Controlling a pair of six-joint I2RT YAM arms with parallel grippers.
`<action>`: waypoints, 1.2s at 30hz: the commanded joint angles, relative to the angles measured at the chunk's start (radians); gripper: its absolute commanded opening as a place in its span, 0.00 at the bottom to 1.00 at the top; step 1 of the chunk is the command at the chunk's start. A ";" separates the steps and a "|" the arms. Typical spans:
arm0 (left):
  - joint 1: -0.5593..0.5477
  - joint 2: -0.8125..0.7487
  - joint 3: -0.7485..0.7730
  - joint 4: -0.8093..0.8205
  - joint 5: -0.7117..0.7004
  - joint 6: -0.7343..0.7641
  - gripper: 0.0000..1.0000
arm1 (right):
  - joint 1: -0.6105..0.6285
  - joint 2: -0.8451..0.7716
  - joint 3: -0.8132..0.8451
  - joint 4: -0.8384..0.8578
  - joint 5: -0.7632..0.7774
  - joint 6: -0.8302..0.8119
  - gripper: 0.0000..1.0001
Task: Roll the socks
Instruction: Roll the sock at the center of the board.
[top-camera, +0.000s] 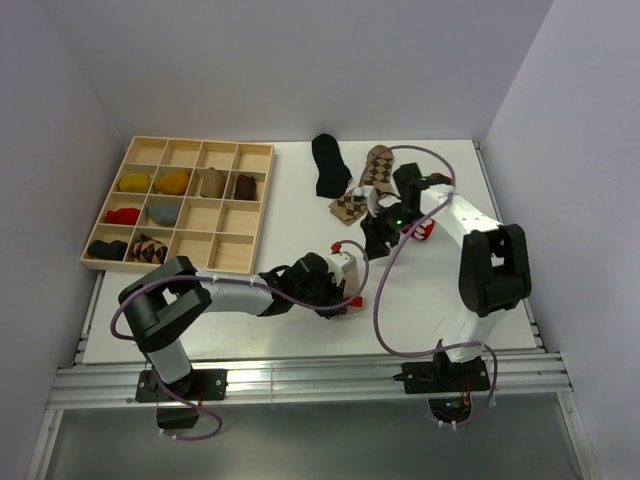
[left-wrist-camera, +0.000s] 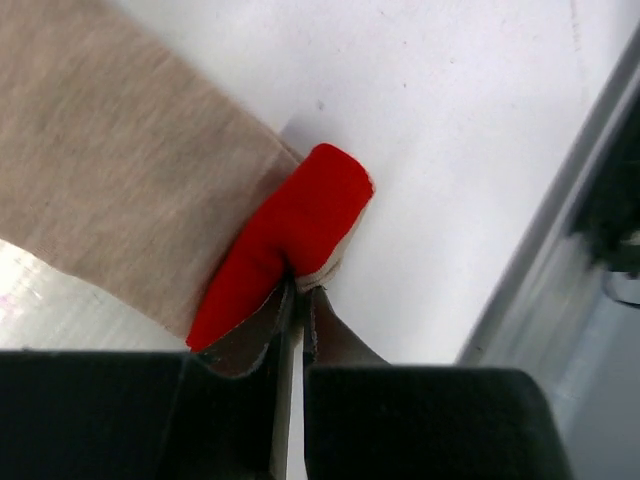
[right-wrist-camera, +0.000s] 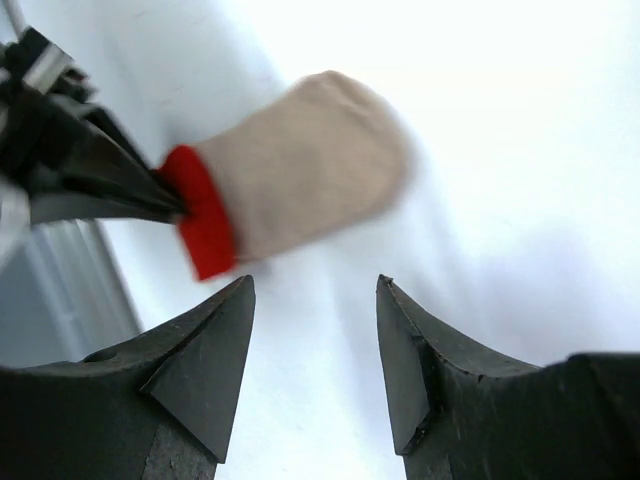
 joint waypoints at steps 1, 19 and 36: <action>0.052 0.044 -0.021 -0.189 0.183 -0.149 0.00 | -0.093 -0.098 -0.050 0.136 -0.019 0.059 0.59; 0.244 0.205 0.239 -0.353 0.642 -0.520 0.00 | 0.203 -0.698 -0.663 0.552 0.179 -0.111 0.71; 0.326 0.275 0.268 -0.441 0.600 -0.431 0.00 | 0.533 -0.687 -0.832 0.793 0.405 -0.104 0.74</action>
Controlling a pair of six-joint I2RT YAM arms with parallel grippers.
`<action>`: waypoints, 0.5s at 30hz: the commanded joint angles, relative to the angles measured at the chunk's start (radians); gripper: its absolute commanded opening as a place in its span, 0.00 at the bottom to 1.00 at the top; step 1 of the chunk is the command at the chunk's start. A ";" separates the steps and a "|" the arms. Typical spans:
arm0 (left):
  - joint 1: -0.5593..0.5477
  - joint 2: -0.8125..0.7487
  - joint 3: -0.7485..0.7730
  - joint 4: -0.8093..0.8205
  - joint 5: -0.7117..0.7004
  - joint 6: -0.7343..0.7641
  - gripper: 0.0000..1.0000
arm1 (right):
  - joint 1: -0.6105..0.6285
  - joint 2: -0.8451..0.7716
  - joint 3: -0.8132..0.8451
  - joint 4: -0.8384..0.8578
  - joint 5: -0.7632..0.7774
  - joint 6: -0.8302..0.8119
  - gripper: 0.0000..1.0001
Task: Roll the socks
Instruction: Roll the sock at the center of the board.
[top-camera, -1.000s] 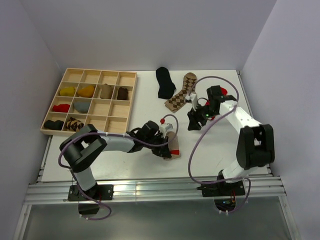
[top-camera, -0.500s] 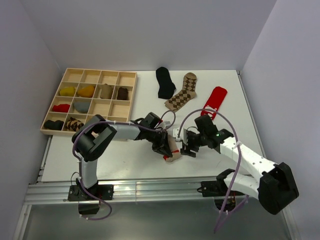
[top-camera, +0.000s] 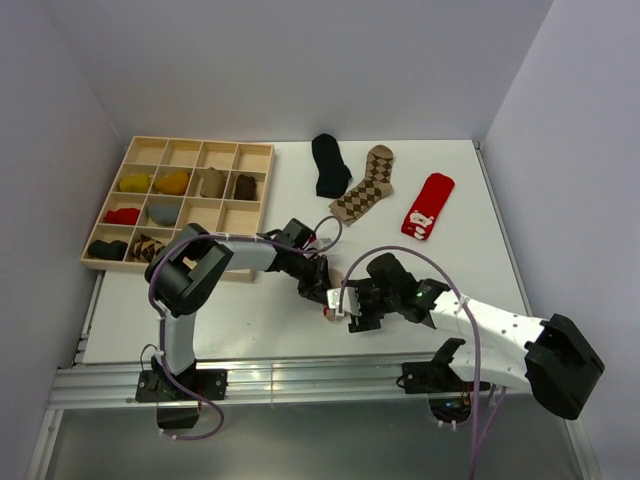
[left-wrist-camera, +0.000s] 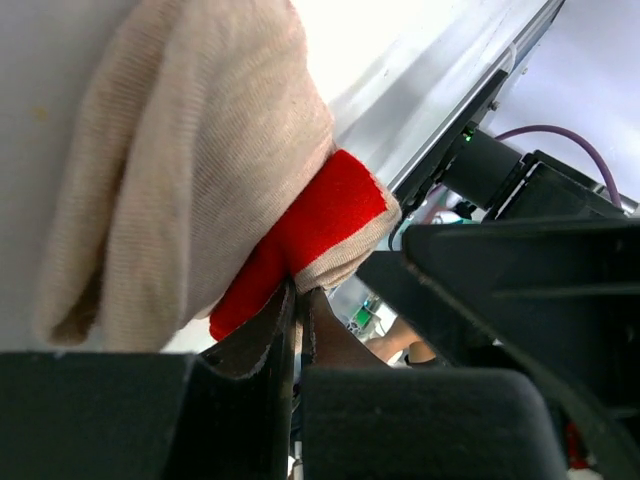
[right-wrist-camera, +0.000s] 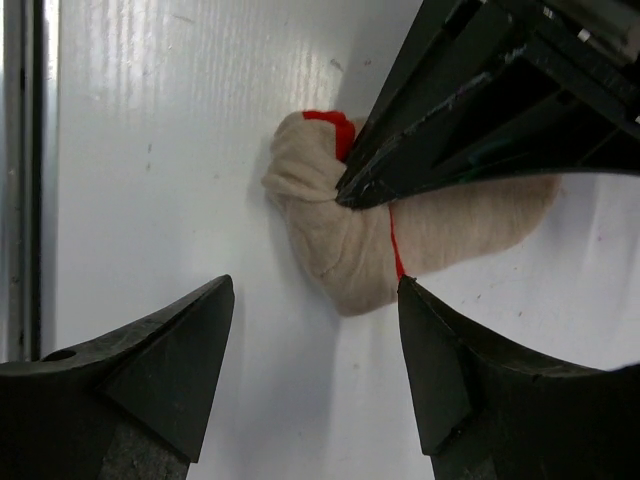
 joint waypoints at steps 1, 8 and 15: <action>0.013 0.033 0.001 -0.027 -0.027 0.051 0.00 | 0.047 0.041 -0.010 0.156 0.087 0.002 0.73; 0.035 0.064 -0.004 -0.035 -0.012 0.087 0.00 | 0.093 0.194 0.006 0.240 0.165 -0.021 0.60; 0.062 0.050 -0.022 0.009 -0.008 0.096 0.14 | 0.093 0.265 0.141 0.046 0.115 -0.018 0.20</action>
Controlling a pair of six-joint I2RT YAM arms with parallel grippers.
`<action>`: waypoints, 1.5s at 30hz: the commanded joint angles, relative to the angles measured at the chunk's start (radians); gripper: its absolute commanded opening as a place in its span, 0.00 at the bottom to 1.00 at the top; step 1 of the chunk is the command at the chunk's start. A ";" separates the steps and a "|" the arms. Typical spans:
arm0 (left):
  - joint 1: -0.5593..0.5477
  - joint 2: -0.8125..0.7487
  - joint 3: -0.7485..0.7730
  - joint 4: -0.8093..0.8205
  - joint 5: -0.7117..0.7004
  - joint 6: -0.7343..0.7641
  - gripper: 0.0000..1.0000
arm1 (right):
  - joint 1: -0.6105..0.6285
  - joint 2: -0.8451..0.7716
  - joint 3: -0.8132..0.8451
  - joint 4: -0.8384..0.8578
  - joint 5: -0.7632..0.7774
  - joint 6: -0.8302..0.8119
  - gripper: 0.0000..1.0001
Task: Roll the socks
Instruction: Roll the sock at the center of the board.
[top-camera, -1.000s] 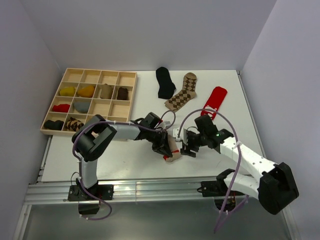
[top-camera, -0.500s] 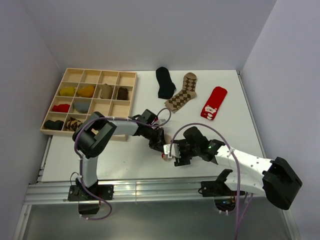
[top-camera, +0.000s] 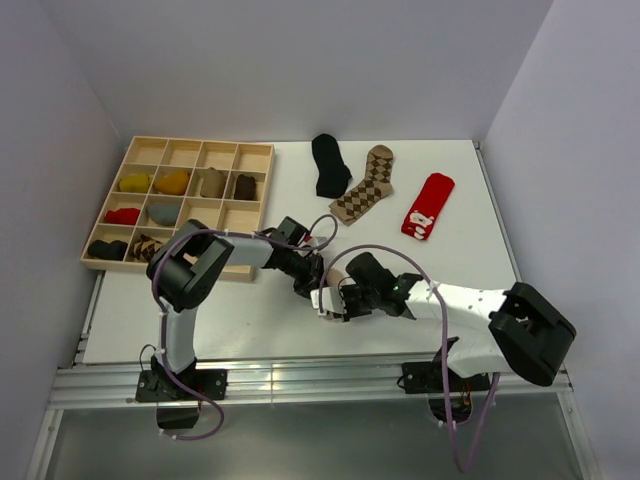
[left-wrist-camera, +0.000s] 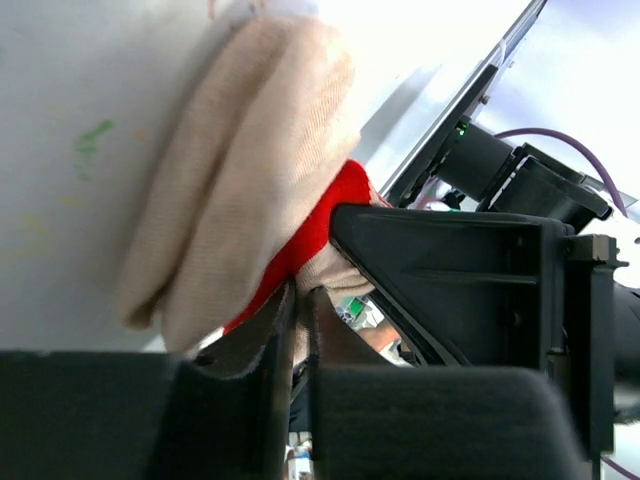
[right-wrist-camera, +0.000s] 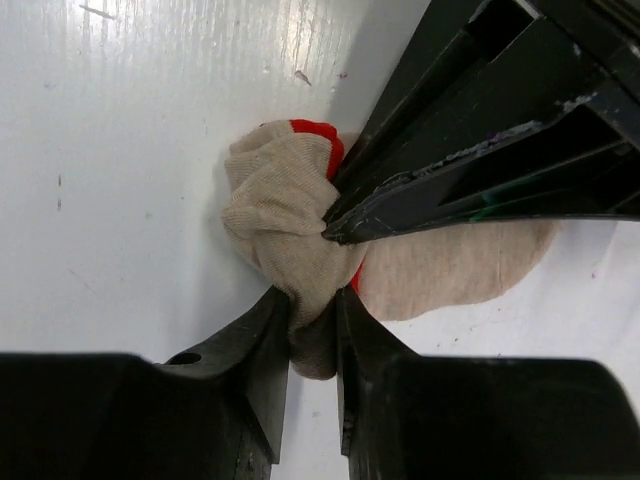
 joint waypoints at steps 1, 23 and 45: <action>0.013 -0.015 -0.032 0.028 -0.083 0.040 0.18 | -0.002 0.044 0.111 -0.137 -0.041 0.005 0.18; -0.132 -0.935 -0.672 0.473 -1.094 0.029 0.43 | -0.286 0.774 0.894 -1.205 -0.457 -0.267 0.20; -0.677 -0.388 -0.336 0.520 -1.466 0.762 0.60 | -0.309 0.996 1.027 -1.256 -0.426 -0.169 0.21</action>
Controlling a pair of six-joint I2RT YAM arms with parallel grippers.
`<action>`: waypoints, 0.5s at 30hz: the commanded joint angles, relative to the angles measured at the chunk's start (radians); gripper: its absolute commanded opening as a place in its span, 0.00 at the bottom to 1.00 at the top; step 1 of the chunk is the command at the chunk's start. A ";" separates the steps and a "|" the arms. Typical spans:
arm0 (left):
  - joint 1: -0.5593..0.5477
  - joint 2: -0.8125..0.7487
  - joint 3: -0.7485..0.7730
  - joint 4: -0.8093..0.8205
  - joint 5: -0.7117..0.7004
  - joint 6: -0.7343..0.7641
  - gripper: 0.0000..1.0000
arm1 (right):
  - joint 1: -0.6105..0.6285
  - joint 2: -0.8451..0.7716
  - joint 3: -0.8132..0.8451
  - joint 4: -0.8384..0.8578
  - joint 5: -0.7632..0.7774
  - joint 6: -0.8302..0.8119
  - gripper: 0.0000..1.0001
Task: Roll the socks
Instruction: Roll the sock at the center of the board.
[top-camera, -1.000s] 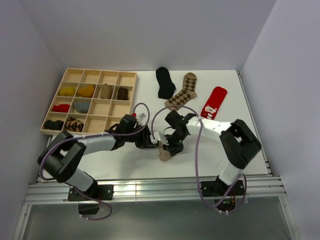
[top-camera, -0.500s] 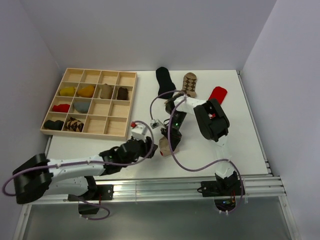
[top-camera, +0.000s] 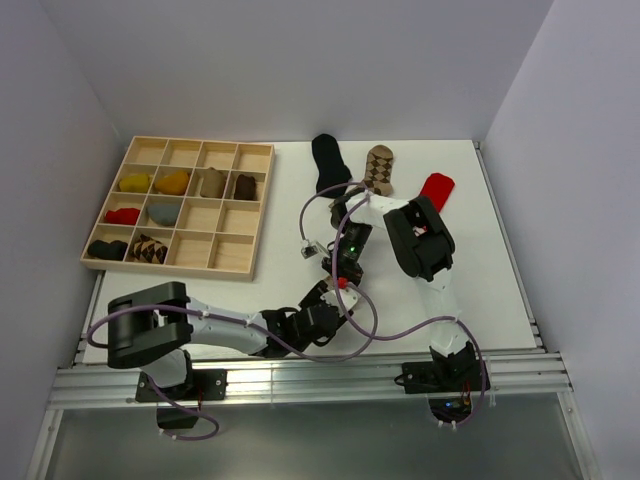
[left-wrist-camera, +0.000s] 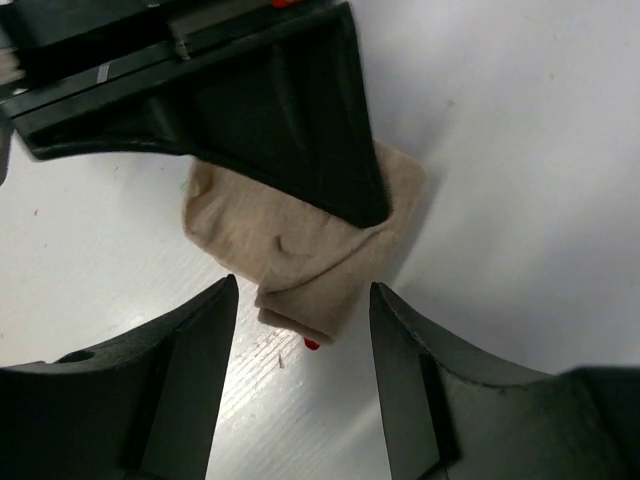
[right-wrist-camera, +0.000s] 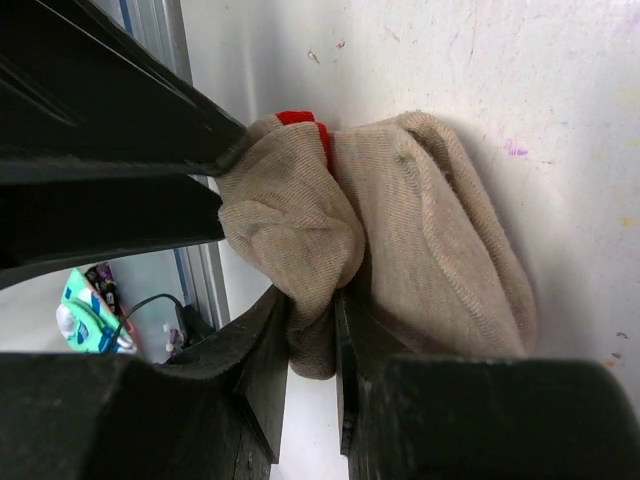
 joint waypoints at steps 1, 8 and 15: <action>-0.002 0.032 0.049 0.063 0.071 0.141 0.60 | 0.007 0.022 -0.011 -0.007 0.069 -0.009 0.21; -0.002 0.113 0.089 0.054 0.145 0.212 0.60 | 0.005 0.026 -0.014 0.013 0.078 0.008 0.21; 0.011 0.164 0.112 0.022 0.168 0.213 0.51 | 0.004 0.014 -0.023 0.017 0.077 0.006 0.21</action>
